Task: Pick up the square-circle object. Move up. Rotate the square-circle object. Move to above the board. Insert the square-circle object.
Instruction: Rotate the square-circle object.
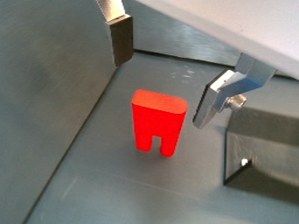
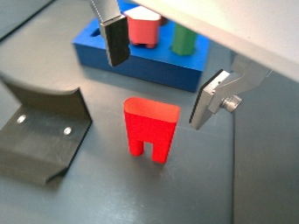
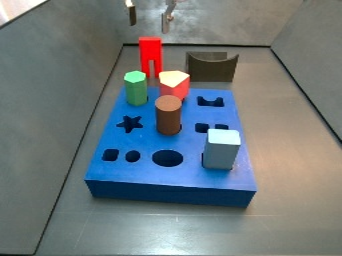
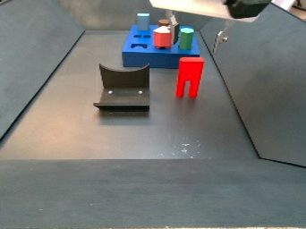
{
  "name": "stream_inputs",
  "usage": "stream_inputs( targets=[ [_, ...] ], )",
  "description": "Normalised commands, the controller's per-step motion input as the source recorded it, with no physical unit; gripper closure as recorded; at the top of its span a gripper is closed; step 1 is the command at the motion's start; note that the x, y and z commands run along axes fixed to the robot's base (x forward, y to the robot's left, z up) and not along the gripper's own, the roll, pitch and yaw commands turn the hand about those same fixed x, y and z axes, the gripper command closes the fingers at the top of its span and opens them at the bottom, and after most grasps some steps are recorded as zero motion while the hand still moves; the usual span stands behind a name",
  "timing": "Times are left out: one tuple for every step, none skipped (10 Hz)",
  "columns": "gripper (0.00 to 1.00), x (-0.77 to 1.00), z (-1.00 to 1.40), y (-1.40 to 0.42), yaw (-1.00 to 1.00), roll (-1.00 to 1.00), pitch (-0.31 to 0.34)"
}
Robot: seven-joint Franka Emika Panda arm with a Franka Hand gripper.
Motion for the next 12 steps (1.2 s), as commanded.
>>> stream_inputs(
  targets=[
    [0.0,0.04,-0.03,0.0,1.0,0.0,0.016],
    [0.0,0.04,-0.03,0.0,1.0,0.0,0.018],
    [0.0,0.04,-0.03,0.0,1.0,0.0,0.023],
    [0.0,0.04,-0.03,0.0,1.0,0.0,0.028],
    [0.0,0.04,-0.03,0.0,0.86,0.0,0.031],
    [0.0,0.04,-0.03,0.0,0.54,0.0,0.03],
    [0.0,0.04,-0.03,0.0,0.36,0.0,0.03],
    [0.0,0.04,-0.03,0.0,0.24,0.0,0.03],
    [0.0,0.0,-1.0,0.0,0.16,0.0,0.03],
    [0.0,0.02,-1.0,0.0,0.1,0.0,0.01],
    [0.0,0.03,-1.0,0.01,0.07,0.01,-0.011],
    [0.0,0.03,-1.0,0.01,0.06,0.02,-0.016]
  ],
)
